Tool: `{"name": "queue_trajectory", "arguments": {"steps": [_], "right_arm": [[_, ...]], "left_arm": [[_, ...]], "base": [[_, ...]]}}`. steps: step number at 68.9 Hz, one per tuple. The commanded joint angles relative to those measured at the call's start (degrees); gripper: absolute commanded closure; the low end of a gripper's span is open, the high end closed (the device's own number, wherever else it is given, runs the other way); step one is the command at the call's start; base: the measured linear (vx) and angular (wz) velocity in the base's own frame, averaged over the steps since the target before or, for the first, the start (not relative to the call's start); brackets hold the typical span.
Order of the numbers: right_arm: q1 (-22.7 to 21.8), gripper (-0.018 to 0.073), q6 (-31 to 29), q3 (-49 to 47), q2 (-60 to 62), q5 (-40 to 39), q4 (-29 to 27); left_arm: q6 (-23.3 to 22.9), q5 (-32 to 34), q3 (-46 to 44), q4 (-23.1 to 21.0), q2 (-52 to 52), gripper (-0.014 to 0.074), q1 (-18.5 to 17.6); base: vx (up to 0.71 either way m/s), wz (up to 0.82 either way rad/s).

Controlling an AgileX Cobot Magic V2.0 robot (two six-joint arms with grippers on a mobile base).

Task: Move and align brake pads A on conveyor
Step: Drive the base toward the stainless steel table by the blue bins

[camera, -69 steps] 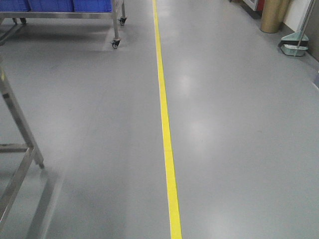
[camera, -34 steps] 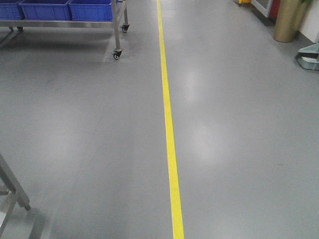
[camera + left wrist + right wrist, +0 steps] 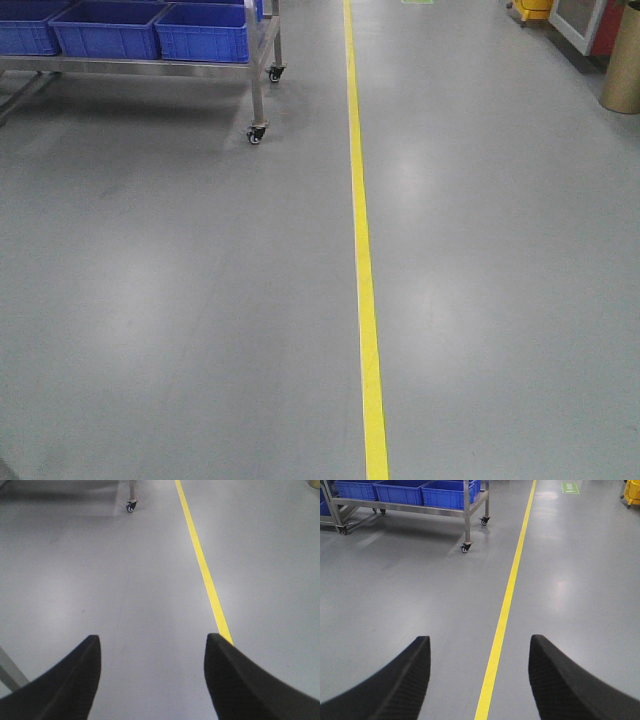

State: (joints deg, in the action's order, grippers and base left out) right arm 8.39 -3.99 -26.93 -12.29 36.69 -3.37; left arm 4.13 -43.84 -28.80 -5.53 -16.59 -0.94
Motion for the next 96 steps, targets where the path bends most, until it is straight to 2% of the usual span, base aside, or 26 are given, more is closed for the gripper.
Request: {"name": "queue_trajectory", "arguments": {"steps": [1,33,96], "right_arm": [[-0.32,0.0146,-0.44,-1.35,-0.64,-4.15,0.27],[-0.32,0.0146,-0.44,-1.35,-0.64,-4.10,0.27],[-0.32,0.0146,-0.44,-1.35,-0.64,-4.10,0.34]], "left_arm": [[-0.21,3.79,-1.16,-0.62,-0.61,0.0171,-0.22],[-0.21,3.79,-1.16,-0.62,-0.61,0.0171,-0.22],[-0.21,3.79,-1.16,-0.62,-0.61,0.0171,-0.22]], "base": [[0.52,0.08],[0.45,0.32],[0.26,0.92]]}}
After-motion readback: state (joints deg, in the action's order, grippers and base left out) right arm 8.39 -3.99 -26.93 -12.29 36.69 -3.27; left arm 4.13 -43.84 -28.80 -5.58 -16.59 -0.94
